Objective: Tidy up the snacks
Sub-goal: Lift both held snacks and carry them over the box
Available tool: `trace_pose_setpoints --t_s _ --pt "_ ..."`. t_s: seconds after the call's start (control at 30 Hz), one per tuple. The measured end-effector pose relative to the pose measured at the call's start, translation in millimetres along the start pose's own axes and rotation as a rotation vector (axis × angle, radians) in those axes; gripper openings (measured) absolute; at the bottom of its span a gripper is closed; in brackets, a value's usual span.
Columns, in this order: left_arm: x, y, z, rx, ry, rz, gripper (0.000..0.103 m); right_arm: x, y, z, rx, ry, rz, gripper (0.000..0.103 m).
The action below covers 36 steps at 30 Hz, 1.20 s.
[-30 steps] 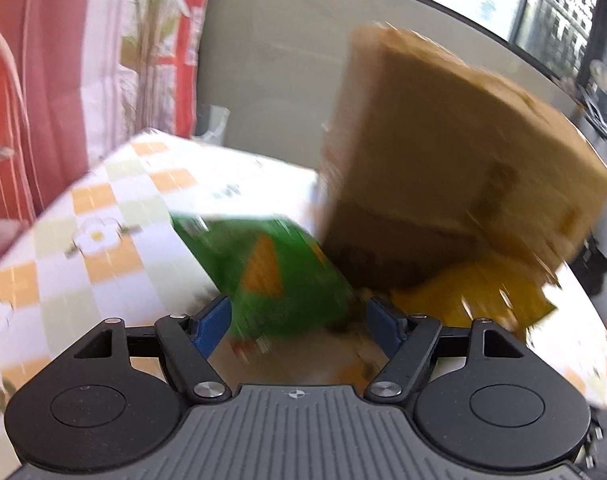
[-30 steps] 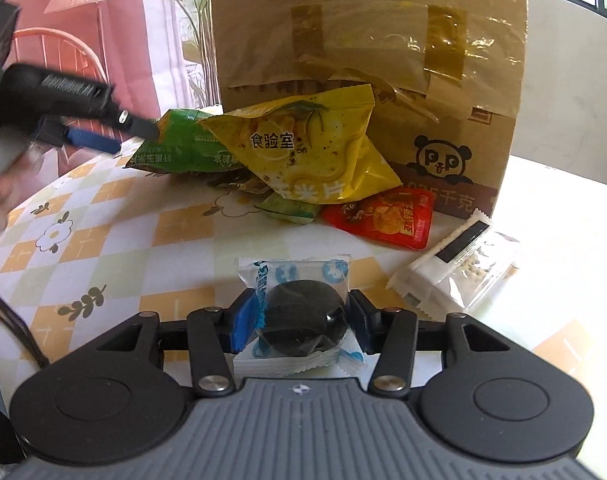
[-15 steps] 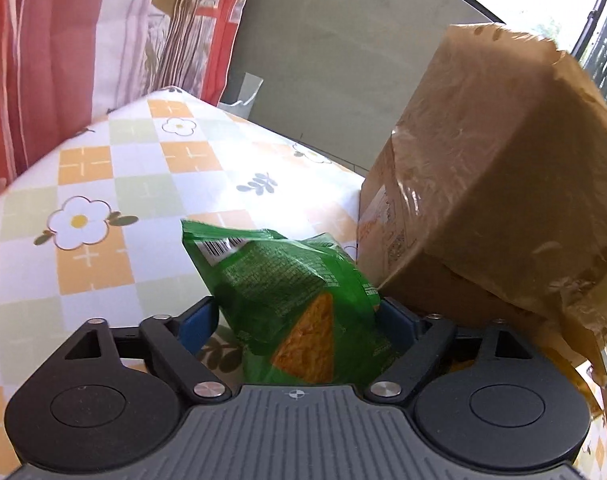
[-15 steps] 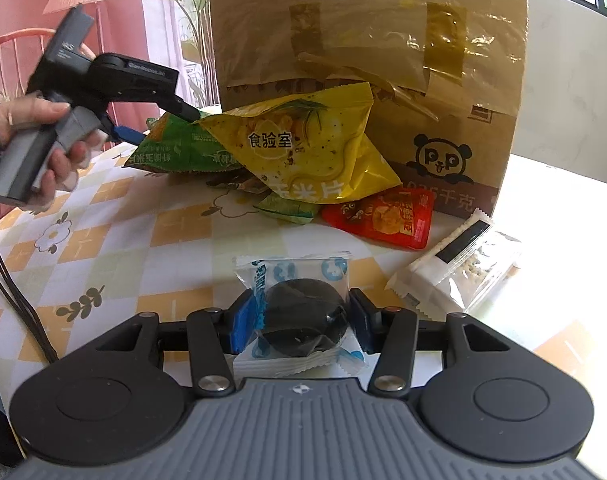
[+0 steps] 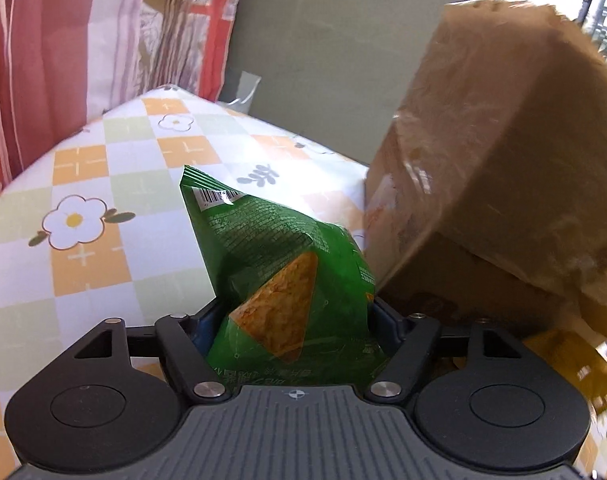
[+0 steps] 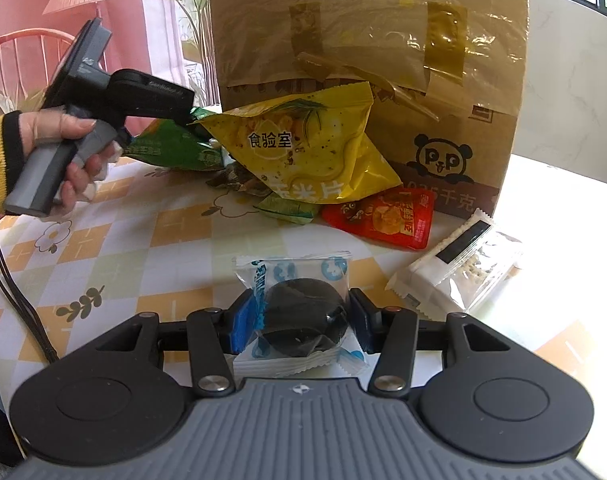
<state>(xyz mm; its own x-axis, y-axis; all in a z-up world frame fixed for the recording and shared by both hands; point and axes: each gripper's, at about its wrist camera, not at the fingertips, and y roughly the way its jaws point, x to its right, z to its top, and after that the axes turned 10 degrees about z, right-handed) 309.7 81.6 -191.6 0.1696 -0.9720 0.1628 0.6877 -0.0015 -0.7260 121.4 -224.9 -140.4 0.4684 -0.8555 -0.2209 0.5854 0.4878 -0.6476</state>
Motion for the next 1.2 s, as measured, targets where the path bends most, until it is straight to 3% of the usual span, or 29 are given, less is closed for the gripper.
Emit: trace_pose_setpoints --t_s 0.3,0.57,0.73,0.97,1.2 --pt "-4.4 -63.5 -29.0 0.070 0.167 -0.030 0.076 -0.4 -0.4 -0.2 0.003 0.004 0.000 0.052" --pt "0.4 -98.0 -69.1 0.032 0.189 -0.089 0.076 0.7 -2.9 -1.2 0.007 0.012 -0.001 0.051" --pt "6.2 -114.1 -76.9 0.039 0.207 -0.127 0.076 -0.8 -10.5 -0.3 0.027 0.032 -0.013 0.050" --pt "20.2 -141.0 -62.2 0.124 0.252 -0.153 0.076 -0.2 -42.7 16.5 0.143 0.061 -0.002 0.050" --pt "36.9 -170.3 -8.1 0.298 0.284 -0.226 0.076 15.2 -85.3 75.7 0.351 0.089 -0.012 0.050"
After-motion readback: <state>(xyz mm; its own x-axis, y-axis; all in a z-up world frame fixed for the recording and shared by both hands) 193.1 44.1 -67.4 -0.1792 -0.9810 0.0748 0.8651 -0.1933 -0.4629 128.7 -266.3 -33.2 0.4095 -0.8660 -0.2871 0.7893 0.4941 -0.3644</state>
